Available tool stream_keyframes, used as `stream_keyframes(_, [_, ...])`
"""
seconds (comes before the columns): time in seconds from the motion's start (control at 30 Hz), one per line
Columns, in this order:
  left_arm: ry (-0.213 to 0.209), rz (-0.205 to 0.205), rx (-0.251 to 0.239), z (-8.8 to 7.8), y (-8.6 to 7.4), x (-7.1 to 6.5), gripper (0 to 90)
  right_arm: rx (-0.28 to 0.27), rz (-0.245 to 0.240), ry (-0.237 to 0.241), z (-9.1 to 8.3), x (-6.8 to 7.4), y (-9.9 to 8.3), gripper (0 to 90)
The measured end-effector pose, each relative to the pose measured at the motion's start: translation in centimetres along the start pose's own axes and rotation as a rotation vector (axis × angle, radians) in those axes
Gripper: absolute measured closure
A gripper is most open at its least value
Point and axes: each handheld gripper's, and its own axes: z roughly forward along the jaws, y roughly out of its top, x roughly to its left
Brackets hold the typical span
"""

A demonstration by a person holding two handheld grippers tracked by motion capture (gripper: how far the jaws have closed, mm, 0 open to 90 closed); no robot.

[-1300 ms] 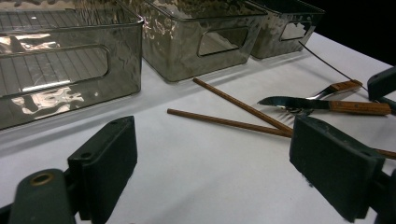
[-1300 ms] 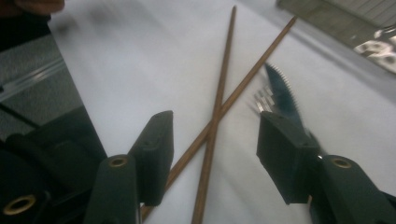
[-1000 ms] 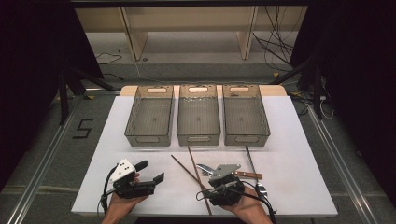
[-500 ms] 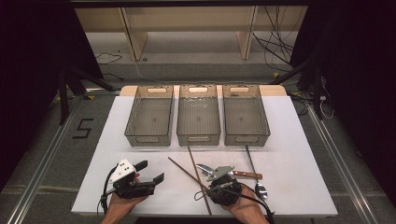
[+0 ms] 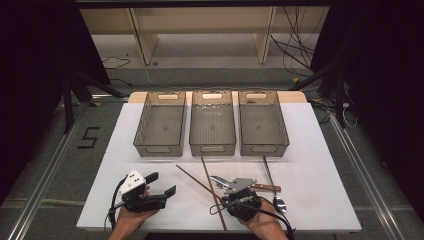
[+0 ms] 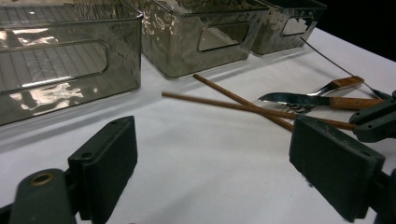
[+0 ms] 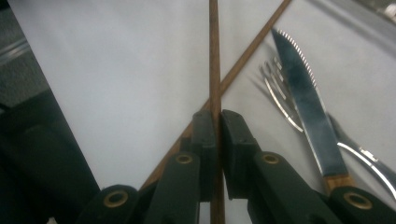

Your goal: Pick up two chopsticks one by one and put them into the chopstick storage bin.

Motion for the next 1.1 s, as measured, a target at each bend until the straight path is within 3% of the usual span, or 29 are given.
stream_keyframes(0.27, [-0.064,-0.074,0.026,0.5,0.6,-1.2,16.0,-0.138,0.029,0.007,-1.1,0.3,0.3,85.0])
stream_keyframes(0.43, [-0.113,-0.119,0.028,1.0,1.2,-2.0,19.0,-0.207,0.017,0.007,-1.4,1.1,0.7,84.9])
stream_keyframes(0.47, [-0.162,-0.16,0.02,1.3,1.7,-2.5,19.8,-0.218,0.013,0.005,-1.4,1.4,0.8,84.9])
stream_keyframes(0.53, [-0.17,-0.159,0.021,1.4,1.8,-2.7,21.5,-0.222,0.009,0.007,-1.5,1.5,0.8,84.9])
stream_keyframes(0.63, [-0.202,-0.193,0.016,1.8,2.3,-3.3,25.0,-0.251,0.006,0.002,-1.5,1.8,0.9,84.9])
stream_keyframes(0.67, [-0.223,-0.223,0.013,2.1,2.4,-3.4,26.8,-0.273,0.001,0.004,-1.6,1.9,1.0,84.9])
stream_keyframes(0.73, [-0.228,-0.232,0.016,2.3,2.5,-3.4,29.0,-0.282,-0.005,0.011,-1.7,2.0,1.1,84.9])
stream_keyframes(0.83, [-0.272,-0.285,0.014,2.8,2.7,-3.6,32.8,-0.293,-0.01,0.016,-1.7,2.1,1.1,84.9])
stream_keyframes(1.1, [-0.306,-0.338,0.002,3.6,3.3,-4.0,49.3,-0.337,-0.018,0.012,-1.8,2.3,1.2,84.9])
